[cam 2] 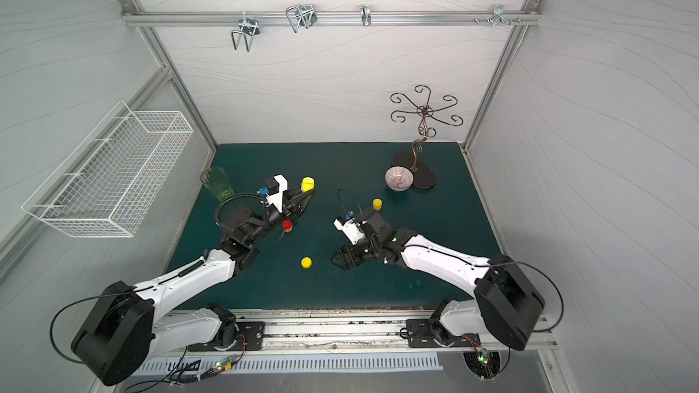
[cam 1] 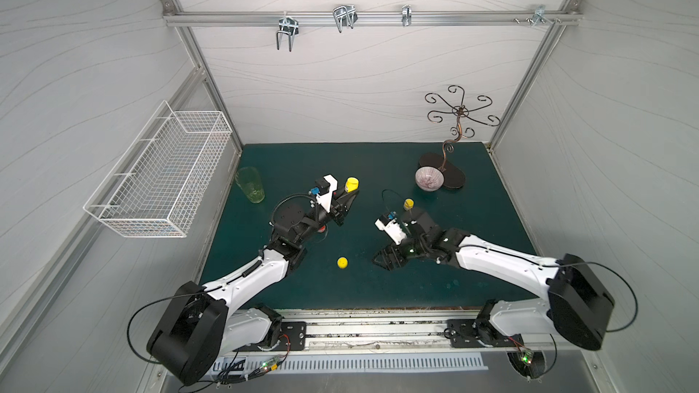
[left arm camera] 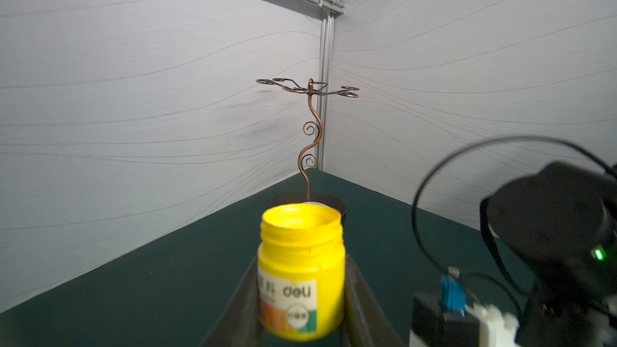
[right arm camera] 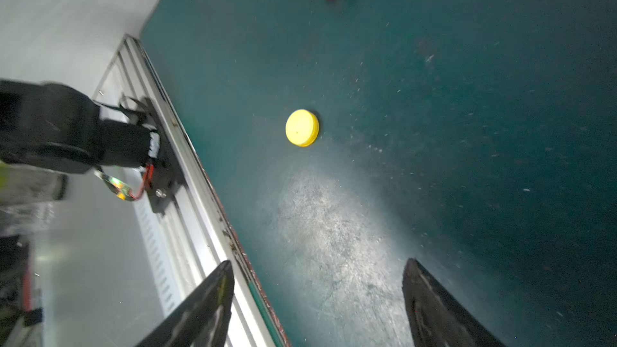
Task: Close the paint jar lid
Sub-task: Pick up the lid from the center of the board.
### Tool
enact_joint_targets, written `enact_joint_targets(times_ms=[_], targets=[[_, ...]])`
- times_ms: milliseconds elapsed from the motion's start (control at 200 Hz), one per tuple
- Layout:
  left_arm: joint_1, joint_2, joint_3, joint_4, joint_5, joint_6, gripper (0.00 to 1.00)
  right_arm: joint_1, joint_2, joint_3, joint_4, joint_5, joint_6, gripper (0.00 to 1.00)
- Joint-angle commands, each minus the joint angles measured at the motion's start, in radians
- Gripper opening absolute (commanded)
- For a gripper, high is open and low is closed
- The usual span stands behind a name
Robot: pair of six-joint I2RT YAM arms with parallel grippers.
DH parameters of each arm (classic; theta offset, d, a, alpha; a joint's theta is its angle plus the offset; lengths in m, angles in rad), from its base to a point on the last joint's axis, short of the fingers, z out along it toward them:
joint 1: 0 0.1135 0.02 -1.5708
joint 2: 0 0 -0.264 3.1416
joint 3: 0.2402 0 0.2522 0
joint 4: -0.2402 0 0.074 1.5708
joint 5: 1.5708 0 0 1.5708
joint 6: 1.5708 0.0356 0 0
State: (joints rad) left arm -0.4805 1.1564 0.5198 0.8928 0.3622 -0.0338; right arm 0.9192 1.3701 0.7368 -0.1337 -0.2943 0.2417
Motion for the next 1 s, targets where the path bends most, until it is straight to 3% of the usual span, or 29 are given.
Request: enact_joint_targets(times_ms=[0, 160, 340, 995], targets=[[0.003, -0.035, 0.03, -0.053, -0.039, 0.022, 0.29, 0.075, 0.064, -0.013, 0.215, 0.152, -0.039, 0.79], [0.004, -0.078, 0.026, -0.097, -0.051, 0.02, 0.28, 0.186, 0.218, 0.044, 0.285, 0.273, -0.109, 0.77], [0.003, -0.102, 0.018, -0.117, -0.063, 0.019, 0.28, 0.23, 0.365, 0.123, 0.312, 0.35, -0.132, 0.73], [0.003, -0.126, 0.014, -0.145, -0.078, 0.018, 0.27, 0.278, 0.519, 0.245, 0.297, 0.439, -0.179, 0.5]])
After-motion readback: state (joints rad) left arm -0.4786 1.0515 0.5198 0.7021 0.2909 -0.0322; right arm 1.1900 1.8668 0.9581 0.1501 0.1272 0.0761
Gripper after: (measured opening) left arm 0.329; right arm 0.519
